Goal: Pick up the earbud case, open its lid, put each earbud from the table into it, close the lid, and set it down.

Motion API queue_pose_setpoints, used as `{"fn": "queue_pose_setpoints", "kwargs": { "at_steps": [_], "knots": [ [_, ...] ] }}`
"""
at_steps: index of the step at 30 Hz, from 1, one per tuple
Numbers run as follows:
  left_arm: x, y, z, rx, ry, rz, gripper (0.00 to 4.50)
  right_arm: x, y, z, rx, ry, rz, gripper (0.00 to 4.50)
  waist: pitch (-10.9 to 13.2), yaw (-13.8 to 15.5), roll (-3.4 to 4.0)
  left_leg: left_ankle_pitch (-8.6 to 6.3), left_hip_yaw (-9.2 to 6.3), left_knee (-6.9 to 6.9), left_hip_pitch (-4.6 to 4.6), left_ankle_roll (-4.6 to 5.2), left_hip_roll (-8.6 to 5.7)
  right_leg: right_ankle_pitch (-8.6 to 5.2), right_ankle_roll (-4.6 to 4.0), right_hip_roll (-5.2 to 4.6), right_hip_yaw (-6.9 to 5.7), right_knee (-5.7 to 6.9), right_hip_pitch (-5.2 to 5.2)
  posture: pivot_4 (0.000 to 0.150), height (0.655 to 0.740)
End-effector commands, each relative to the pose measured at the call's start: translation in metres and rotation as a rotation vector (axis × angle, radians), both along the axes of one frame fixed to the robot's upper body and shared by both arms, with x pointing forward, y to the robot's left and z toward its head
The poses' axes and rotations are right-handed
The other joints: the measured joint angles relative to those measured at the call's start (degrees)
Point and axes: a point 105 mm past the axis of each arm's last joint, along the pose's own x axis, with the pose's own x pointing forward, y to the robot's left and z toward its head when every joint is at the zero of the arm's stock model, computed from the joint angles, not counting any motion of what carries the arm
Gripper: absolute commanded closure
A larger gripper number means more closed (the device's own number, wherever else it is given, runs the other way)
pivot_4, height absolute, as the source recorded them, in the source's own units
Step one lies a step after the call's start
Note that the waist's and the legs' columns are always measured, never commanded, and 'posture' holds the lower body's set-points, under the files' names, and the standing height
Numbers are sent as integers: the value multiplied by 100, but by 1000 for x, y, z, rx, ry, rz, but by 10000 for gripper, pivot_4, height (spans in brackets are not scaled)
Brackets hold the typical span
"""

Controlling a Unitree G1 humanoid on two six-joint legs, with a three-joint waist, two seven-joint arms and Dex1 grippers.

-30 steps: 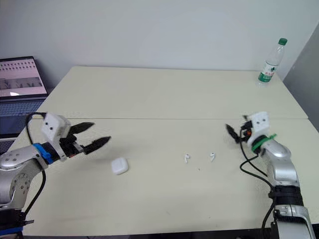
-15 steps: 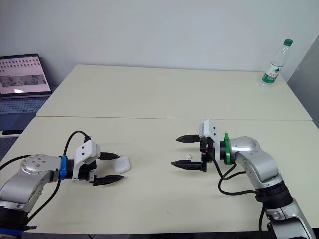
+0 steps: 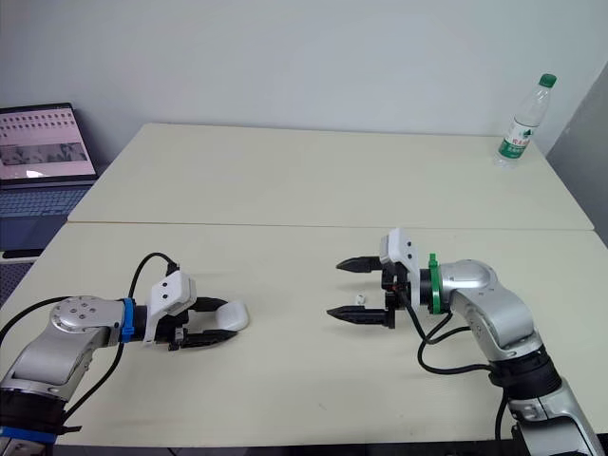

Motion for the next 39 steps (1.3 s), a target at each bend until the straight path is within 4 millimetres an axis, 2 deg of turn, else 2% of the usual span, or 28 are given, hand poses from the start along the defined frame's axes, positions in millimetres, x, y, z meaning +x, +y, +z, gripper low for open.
{"fn": "queue_pose_setpoints", "kwargs": {
  "at_steps": [1, 3, 8, 10, 13, 16, 22, 28, 32, 39],
  "knots": [
    [37, -15, 57, -15, -417, 3, 17364, 22, 0, 7, 16, -8, -141, 0, 0, 34, 0, 0, -2, 2, -2, 0, -1, 0, 0, 0, -1, 1, 0, 1500, 7400],
    [50, -27, 88, 11, -704, -30, 17364, 36, 8, 8, 64, 76, -237, 0, 3, 89, -10, 1, -7, 15, -6, 0, 0, 1, -1, 0, -7, 3, 0, 1500, 7400],
    [49, -54, 118, 102, -1092, -191, 17364, 43, 35, 23, 147, 182, -256, 0, -1, 75, -12, -1, 17, 0, -11, 0, -3, 8, -6, -9, 11, 0, -14, 1500, 7400],
    [45, -63, 123, 124, -1191, -262, 17364, 45, 48, 36, 187, 206, -253, 0, -1, 75, -12, -1, 21, -2, -21, 0, -1, 8, -7, -11, 8, 4, -34, 1500, 7400],
    [41, -72, 123, 140, -1277, -335, 17364, 42, 64, 53, 227, 232, -217, 0, -1, 80, -12, 0, 10, 0, -58, 0, 5, 11, -10, -10, -5, 10, -68, 1500, 7400],
    [39, -75, 123, 143, -1329, -374, 17364, 38, 77, 60, 249, 265, -189, 0, -2, 86, -13, 0, 6, 2, -61, 0, 4, 12, -12, -11, -11, 8, -67, 1500, 7400],
    [37, -77, 123, 139, -1365, -401, 17364, 32, 91, 57, 249, 302, -165, 0, -2, 84, -12, 0, 0, 9, -68, 1, 1, 13, -10, -16, -20, 7, -66, 1500, 7400],
    [35, -79, 124, 120, -1381, -407, 17364, 34, 95, 57, 255, 308, -171, 0, -2, 84, -12, 0, -19, 14, -73, 1, 7, 15, -13, -20, -88, 10, -66, 1500, 7400],
    [35, -80, 125, 115, -1386, -404, 17364, 35, 94, 53, 239, 303, -172, 9294, -3, 84, -11, 1, -27, 20, -80, 1, 7, 15, -14, -20, -96, 10, -65, 1500, 7400],
    [35, -83, 127, 98, -1394, -404, 17364, 36, 93, 53, 240, 303, -172, 35383, -2, 84, -11, 1, -39, 39, -94, 1, 5, 15, -14, -21, -106, 11, -65, 1500, 7400]
  ]
}}
